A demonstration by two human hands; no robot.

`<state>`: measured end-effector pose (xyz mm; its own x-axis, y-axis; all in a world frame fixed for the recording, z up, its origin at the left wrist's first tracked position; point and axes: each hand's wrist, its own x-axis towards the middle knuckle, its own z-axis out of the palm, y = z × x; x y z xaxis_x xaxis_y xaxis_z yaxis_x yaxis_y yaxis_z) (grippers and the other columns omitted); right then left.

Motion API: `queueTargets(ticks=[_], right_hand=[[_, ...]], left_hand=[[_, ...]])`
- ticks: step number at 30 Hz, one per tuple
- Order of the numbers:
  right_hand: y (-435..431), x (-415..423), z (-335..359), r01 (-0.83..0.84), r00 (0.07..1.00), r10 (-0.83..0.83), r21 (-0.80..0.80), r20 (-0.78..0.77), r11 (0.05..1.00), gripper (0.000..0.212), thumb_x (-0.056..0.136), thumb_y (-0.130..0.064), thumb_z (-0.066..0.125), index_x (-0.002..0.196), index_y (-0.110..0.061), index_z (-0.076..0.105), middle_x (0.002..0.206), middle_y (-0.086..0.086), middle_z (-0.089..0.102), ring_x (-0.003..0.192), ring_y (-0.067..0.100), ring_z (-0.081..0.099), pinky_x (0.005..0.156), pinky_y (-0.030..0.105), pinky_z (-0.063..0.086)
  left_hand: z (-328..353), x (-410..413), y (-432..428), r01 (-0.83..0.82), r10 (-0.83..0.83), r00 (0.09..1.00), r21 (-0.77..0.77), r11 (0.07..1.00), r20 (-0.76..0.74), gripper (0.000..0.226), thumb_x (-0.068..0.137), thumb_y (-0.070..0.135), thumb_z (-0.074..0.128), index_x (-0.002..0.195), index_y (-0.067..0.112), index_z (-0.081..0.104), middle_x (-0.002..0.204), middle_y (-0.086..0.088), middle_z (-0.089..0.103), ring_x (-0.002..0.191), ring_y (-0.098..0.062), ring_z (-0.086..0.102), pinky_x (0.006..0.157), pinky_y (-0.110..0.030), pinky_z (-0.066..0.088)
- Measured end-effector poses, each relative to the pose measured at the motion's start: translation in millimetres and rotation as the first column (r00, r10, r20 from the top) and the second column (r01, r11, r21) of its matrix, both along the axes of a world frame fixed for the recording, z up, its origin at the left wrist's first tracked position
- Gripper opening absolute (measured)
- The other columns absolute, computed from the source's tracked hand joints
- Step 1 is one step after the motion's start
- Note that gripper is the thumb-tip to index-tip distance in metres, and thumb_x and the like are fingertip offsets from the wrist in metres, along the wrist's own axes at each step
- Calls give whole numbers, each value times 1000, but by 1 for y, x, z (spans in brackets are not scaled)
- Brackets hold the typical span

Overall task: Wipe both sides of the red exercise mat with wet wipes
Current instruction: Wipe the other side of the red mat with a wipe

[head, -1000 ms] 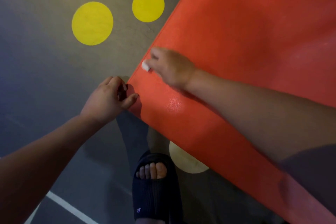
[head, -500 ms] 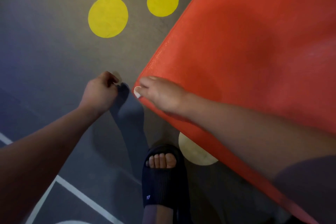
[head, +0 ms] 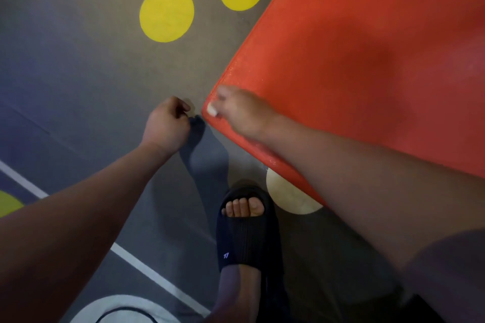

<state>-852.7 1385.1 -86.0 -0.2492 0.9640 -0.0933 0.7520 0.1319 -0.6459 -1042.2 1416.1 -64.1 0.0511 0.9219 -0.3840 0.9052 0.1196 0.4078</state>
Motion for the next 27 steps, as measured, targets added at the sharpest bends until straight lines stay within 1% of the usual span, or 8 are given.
queueTargets(ticks=[3, 9, 11, 13, 15, 21, 24, 27], right_hand=[[-6, 26, -3, 134, 990, -137, 138, 16, 981, 22, 87, -20, 45, 85, -8, 64, 78, 8, 48, 71, 27, 48, 59, 39, 35], [-68, 31, -3, -371, 928, 360, 130, 99, 920, 21, 94, -18, 50, 102, -8, 66, 89, 10, 51, 82, 26, 51, 64, 38, 42], [-47, 51, -6, -220, 970, 201, 138, 134, 966, 25, 90, -19, 47, 97, -8, 69, 85, 14, 52, 74, 28, 52, 57, 37, 37], [-28, 74, -9, 78, 989, -97, 164, 111, 983, 27, 87, -13, 46, 96, -10, 71, 86, 17, 52, 74, 31, 54, 62, 37, 35], [-29, 76, -12, 200, 972, -215, 150, 90, 968, 25, 85, -6, 50, 98, -11, 71, 88, 17, 52, 79, 35, 56, 66, 36, 38], [-91, 47, 2, -310, 942, 293, 89, 164, 946, 26, 86, -1, 56, 109, -7, 66, 94, 11, 54, 84, 29, 54, 64, 41, 47], [-69, 77, -2, -71, 986, 51, 124, 156, 990, 25, 88, -11, 49, 104, -10, 68, 92, 15, 53, 80, 31, 55, 64, 42, 46], [-68, 81, -9, 158, 983, -172, 186, 61, 970, 22, 83, 1, 57, 98, -9, 70, 85, 15, 53, 72, 33, 55, 61, 39, 44]], left_hand=[[4, 6, -7, 95, -95, 995, 26, 995, 4, 30, 87, -2, 46, 108, 7, 65, 105, -10, 65, 98, -27, 58, 81, -26, 40], [11, 20, -19, 228, -237, 969, 112, 967, 75, 36, 78, -6, 46, 103, 13, 65, 103, -1, 57, 98, -22, 57, 86, -28, 44], [12, 25, -26, 296, -306, 947, 111, 949, 96, 42, 76, -7, 47, 108, 13, 65, 107, 0, 57, 103, -20, 57, 91, -27, 45], [14, 26, -30, 388, -397, 915, 113, 915, 73, 46, 74, -1, 46, 114, 11, 66, 112, -7, 60, 109, -23, 56, 95, -24, 41], [14, 25, -32, 462, -468, 883, 102, 881, 41, 53, 69, 7, 40, 116, 8, 66, 117, -13, 61, 114, -31, 55, 101, -27, 39], [14, 28, -40, 483, -482, 875, 56, 874, -40, 59, 69, 15, 36, 120, 7, 65, 126, -15, 56, 120, -37, 46, 103, -28, 32], [19, 35, -44, 473, -471, 880, 19, 881, -67, 60, 69, 20, 36, 122, 8, 63, 129, -15, 53, 123, -36, 43, 106, -31, 31], [22, 37, -44, 476, -475, 875, -18, 879, -90, 64, 69, 23, 36, 126, 8, 61, 132, -15, 51, 126, -36, 41, 109, -35, 32]])
